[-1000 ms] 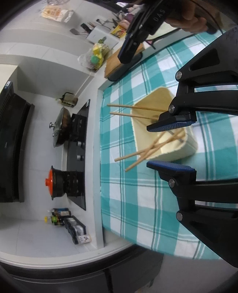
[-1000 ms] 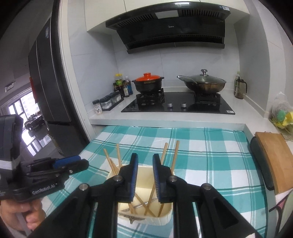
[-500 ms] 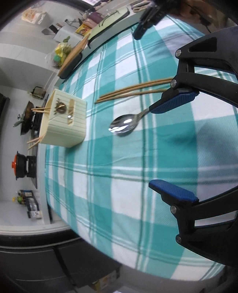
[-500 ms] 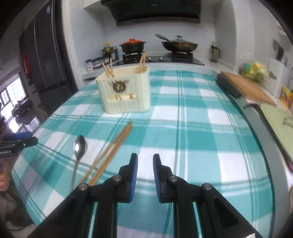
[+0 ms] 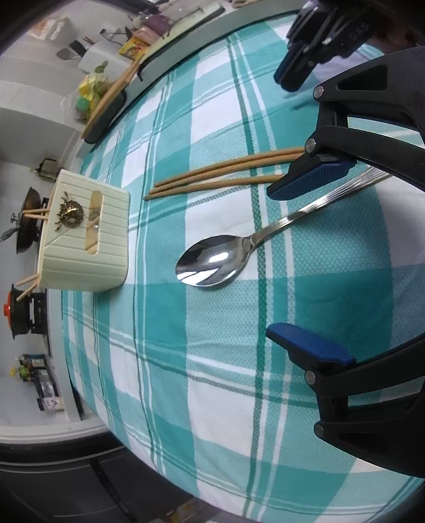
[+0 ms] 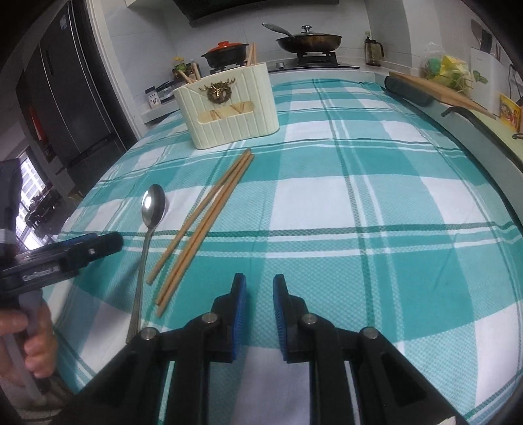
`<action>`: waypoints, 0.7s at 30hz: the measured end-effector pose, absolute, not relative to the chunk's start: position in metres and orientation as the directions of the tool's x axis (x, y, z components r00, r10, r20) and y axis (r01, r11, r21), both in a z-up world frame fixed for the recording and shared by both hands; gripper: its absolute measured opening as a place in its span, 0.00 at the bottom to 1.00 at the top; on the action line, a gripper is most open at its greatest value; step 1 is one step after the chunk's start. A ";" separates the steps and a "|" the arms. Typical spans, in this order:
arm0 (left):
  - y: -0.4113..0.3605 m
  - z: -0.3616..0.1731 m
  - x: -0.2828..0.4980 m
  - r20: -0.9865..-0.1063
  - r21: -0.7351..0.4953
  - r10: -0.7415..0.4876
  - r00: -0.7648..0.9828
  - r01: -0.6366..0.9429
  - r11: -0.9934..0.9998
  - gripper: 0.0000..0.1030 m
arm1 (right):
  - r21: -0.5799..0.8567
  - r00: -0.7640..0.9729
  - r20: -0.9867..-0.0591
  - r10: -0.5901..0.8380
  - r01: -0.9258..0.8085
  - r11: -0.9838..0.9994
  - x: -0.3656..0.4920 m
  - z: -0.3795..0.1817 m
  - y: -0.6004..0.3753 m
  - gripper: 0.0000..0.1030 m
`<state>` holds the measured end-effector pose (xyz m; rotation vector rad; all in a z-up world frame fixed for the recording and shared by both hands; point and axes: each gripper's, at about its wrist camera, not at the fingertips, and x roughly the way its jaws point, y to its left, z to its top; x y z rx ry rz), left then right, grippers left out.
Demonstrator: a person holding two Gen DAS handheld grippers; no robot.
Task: Organize utensils
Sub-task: 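Move both tools back over the remaining spoon and chopsticks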
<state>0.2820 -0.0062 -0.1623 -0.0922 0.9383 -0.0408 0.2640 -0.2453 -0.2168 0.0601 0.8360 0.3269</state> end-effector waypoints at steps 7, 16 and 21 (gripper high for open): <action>-0.019 -0.180 0.285 -0.817 -0.001 0.017 0.576 -0.032 0.999 0.78 | 0.166 0.627 -0.721 0.295 -0.257 0.952 0.258 -0.219 -0.242 0.17; 0.003 -0.181 0.283 -0.814 -0.007 0.038 0.580 -0.075 0.997 0.83 | 0.278 0.550 -0.738 0.390 -0.279 0.919 0.295 -0.215 -0.222 0.19; 0.008 -0.183 0.279 -0.805 -0.008 0.045 0.591 -0.086 0.996 0.85 | 0.271 0.512 -0.774 0.372 -0.264 0.926 0.325 -0.229 -0.190 0.16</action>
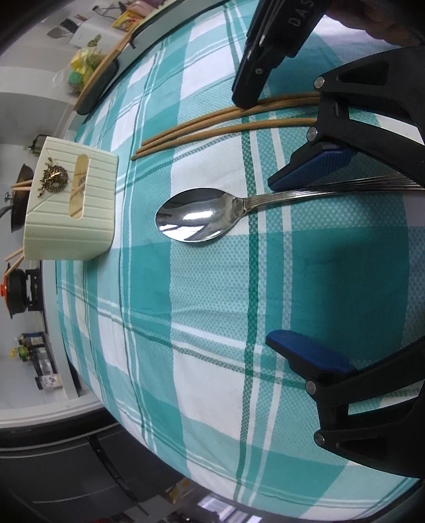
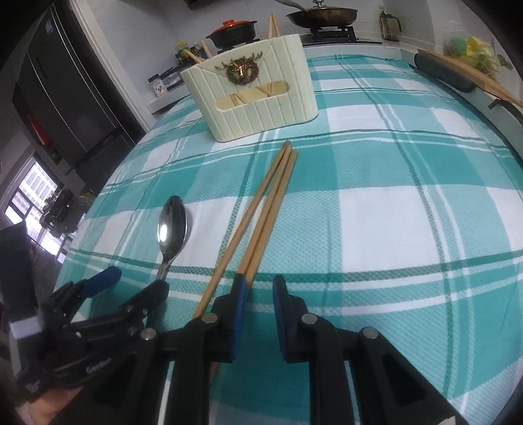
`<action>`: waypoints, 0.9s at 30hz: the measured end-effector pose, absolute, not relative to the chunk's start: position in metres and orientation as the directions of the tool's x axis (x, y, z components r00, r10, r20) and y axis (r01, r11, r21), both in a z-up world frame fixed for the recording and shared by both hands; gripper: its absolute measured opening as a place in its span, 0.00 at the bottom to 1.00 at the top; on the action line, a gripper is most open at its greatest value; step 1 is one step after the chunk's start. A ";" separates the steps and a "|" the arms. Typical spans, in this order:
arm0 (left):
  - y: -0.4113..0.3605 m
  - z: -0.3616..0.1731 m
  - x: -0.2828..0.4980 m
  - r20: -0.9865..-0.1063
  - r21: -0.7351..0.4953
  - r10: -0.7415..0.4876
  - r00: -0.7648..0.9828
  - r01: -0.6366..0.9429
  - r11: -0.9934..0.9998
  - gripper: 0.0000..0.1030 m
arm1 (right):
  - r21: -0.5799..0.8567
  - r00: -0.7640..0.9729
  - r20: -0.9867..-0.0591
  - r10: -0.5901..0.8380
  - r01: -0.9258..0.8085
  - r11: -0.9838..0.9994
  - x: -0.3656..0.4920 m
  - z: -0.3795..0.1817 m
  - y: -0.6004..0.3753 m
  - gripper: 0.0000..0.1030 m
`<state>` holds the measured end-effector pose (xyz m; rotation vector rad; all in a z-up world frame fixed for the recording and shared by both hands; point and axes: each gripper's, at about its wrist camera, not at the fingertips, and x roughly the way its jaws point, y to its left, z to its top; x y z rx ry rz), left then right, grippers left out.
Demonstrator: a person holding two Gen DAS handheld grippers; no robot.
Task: Organize utensils
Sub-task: 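Move both tools back over the remaining spoon and chopsticks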
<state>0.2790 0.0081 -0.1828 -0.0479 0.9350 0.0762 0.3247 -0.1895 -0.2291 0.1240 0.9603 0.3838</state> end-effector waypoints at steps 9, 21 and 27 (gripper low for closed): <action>0.008 -0.183 0.279 -0.801 -0.007 0.047 0.596 -0.088 0.996 0.86 | 0.055 0.538 -0.819 0.198 -0.269 0.962 0.324 -0.225 -0.160 0.15; 0.008 -0.183 0.277 -0.800 -0.010 0.046 0.598 -0.091 0.996 0.86 | -0.013 0.619 -0.782 0.078 -0.142 0.990 0.310 -0.228 -0.199 0.05; 0.010 -0.183 0.278 -0.804 -0.014 0.042 0.593 -0.090 0.996 0.90 | -0.034 0.628 -0.778 -0.013 -0.021 0.999 0.295 -0.228 -0.256 0.05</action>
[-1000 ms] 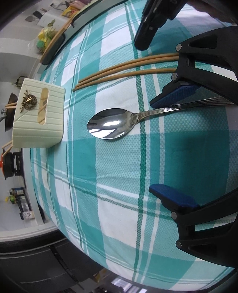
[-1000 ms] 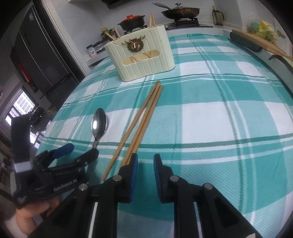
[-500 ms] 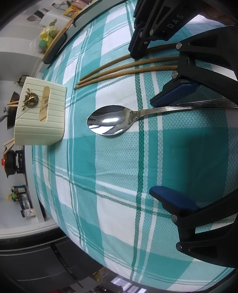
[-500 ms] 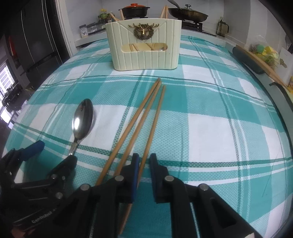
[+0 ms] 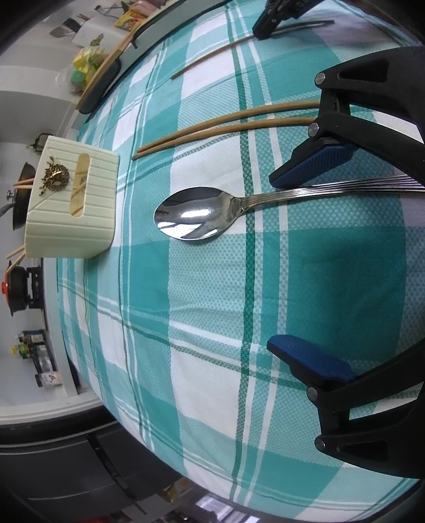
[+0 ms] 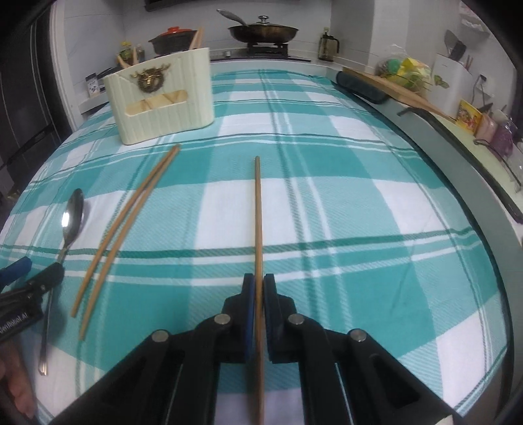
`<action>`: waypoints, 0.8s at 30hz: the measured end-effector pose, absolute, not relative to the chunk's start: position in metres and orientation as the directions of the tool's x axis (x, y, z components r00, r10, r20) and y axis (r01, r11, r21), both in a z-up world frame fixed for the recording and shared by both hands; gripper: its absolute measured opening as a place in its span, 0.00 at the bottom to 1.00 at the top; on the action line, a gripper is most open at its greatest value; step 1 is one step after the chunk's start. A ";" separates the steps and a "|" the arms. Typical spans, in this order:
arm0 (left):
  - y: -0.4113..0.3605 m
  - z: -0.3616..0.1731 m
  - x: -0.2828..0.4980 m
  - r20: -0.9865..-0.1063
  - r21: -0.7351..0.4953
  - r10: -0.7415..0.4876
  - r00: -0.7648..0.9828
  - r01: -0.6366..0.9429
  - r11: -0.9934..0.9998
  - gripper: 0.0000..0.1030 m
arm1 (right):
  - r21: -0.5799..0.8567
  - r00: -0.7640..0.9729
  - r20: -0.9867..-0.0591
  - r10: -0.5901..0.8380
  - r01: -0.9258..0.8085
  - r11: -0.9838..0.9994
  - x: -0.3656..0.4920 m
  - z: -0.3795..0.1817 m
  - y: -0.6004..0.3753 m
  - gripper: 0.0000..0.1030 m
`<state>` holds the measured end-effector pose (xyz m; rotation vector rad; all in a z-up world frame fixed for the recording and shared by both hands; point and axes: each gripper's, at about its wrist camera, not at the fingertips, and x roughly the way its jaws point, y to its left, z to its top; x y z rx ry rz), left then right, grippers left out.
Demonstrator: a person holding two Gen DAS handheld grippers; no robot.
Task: Organize utensils
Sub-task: 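Move both tools back over the remaining spoon and chopsticks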
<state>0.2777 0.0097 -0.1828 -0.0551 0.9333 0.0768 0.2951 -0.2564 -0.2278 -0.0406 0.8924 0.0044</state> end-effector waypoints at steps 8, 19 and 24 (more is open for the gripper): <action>0.004 -0.185 0.281 -0.824 0.004 0.037 0.565 -0.060 0.998 1.00 | -0.037 0.669 -0.743 0.018 -0.068 0.997 0.275 -0.232 -0.282 0.50; 0.003 -0.186 0.281 -0.829 0.005 0.030 0.558 -0.047 0.999 1.00 | -0.034 0.667 -0.744 0.037 -0.093 0.995 0.281 -0.234 -0.290 0.66; 0.003 -0.185 0.284 -0.838 0.006 0.035 0.544 -0.054 0.999 1.00 | -0.033 0.667 -0.744 0.039 -0.095 0.995 0.282 -0.235 -0.291 0.67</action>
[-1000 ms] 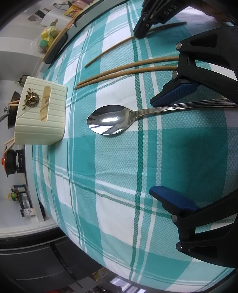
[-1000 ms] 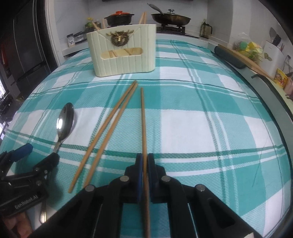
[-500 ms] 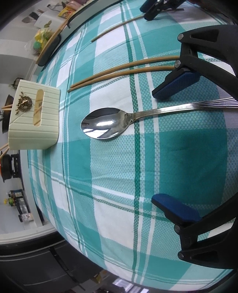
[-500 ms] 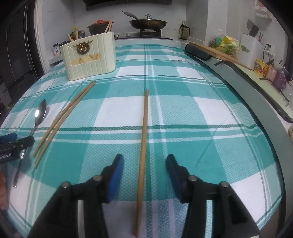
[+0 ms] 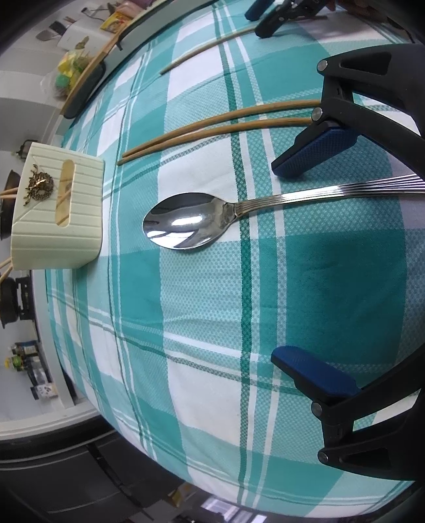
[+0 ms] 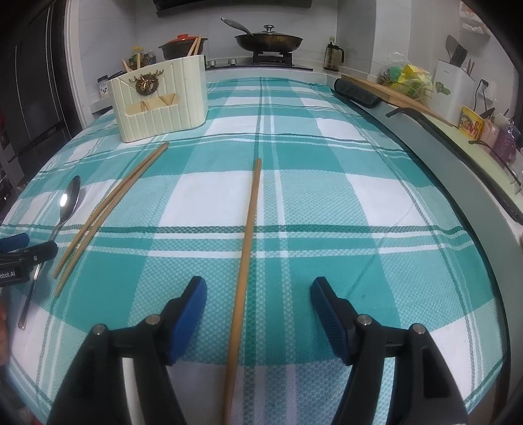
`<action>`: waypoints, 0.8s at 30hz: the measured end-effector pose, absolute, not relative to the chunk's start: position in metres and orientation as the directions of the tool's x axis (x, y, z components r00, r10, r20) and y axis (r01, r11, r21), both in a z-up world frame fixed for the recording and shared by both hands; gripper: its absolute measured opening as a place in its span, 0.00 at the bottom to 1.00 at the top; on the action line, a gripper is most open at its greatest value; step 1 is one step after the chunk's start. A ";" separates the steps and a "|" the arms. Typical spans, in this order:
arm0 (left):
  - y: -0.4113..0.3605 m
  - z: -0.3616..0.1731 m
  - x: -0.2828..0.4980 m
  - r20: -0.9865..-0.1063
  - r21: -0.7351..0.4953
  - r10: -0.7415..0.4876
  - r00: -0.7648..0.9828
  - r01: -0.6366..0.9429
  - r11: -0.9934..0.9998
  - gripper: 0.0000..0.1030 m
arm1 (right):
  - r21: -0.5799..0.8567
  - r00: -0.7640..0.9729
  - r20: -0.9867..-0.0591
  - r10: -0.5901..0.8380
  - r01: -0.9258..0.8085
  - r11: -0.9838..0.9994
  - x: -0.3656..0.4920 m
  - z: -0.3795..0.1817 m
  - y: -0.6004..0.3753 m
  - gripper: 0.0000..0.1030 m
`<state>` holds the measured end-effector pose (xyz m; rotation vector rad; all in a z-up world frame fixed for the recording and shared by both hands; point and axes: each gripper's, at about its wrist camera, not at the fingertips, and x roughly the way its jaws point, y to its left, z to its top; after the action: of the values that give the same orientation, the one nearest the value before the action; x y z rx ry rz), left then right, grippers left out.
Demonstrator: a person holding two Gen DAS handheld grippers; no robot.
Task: Organize utensils
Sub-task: 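Move both tools back over the remaining spoon and chopsticks, then grasp a chopstick with the right tool while the left tool grasps the metal spoon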
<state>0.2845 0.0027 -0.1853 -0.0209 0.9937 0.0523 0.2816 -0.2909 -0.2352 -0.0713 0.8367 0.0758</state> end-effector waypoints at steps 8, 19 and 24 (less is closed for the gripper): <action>-0.005 -0.184 0.312 -0.852 -0.001 0.015 0.523 -0.030 1.000 0.98 | -0.034 0.653 -0.756 0.045 -0.108 0.994 0.284 -0.234 -0.291 0.67; -0.004 -0.178 0.339 -0.846 -0.066 -0.065 0.528 0.018 0.998 0.78 | -0.036 0.519 -0.847 0.114 -0.270 0.962 0.356 -0.223 -0.286 0.39; -0.013 -0.178 0.342 -0.844 -0.045 -0.050 0.534 0.022 0.999 0.71 | -0.040 0.513 -0.852 0.105 -0.264 0.964 0.403 -0.222 -0.279 0.38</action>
<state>0.3423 -0.0131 -0.1776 -0.0304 1.0070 -0.0429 0.4027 -0.2786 -0.2224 -0.1723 1.0090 0.2234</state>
